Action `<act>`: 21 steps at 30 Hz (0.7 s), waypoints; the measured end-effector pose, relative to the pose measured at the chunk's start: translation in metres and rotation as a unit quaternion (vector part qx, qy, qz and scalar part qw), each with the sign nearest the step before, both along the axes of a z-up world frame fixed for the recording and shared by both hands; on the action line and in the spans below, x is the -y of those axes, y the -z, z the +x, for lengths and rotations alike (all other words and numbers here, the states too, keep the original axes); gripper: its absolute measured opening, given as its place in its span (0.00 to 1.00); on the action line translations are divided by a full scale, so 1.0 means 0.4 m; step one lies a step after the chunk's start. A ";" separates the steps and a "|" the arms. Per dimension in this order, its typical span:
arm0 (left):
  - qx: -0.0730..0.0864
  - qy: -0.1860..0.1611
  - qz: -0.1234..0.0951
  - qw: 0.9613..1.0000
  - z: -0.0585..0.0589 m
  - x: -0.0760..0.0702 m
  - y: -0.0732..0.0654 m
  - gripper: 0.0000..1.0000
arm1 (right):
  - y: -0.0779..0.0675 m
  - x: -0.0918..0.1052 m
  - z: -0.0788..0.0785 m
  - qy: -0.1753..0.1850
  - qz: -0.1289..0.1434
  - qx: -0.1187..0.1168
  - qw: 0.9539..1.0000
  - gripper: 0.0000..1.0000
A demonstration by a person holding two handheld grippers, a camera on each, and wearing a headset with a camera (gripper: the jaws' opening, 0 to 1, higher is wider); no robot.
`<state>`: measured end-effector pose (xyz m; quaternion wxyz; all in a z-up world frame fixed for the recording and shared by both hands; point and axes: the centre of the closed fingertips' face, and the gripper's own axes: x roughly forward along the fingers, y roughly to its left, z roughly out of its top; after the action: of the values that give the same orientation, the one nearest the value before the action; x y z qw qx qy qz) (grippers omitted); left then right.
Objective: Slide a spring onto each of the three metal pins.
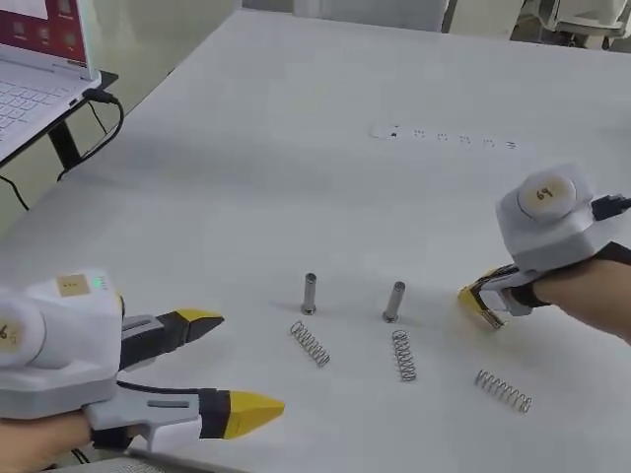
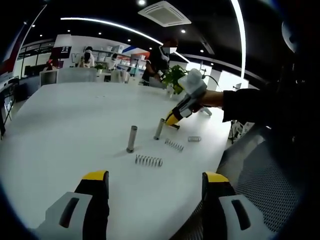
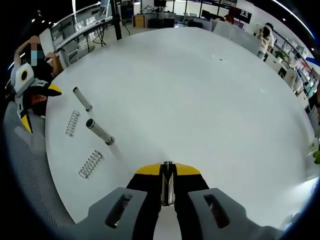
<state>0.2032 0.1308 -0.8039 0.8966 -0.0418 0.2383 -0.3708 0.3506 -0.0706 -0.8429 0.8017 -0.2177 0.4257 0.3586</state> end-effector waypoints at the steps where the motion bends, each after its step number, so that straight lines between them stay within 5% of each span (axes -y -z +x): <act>1: 0.001 0.000 0.000 1.000 0.000 0.000 -0.001 0.72 | -0.006 0.002 -0.002 0.001 0.003 0.003 1.000 0.06; 21: 0.007 0.011 0.006 1.000 -0.004 0.010 -0.006 0.72 | -0.063 0.024 -0.039 0.026 0.029 0.024 0.999 0.06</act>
<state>0.2016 0.1270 -0.8014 0.8944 -0.0311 0.2351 -0.3792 0.3350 -0.0801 -0.8176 0.8267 -0.1922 0.4009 0.3448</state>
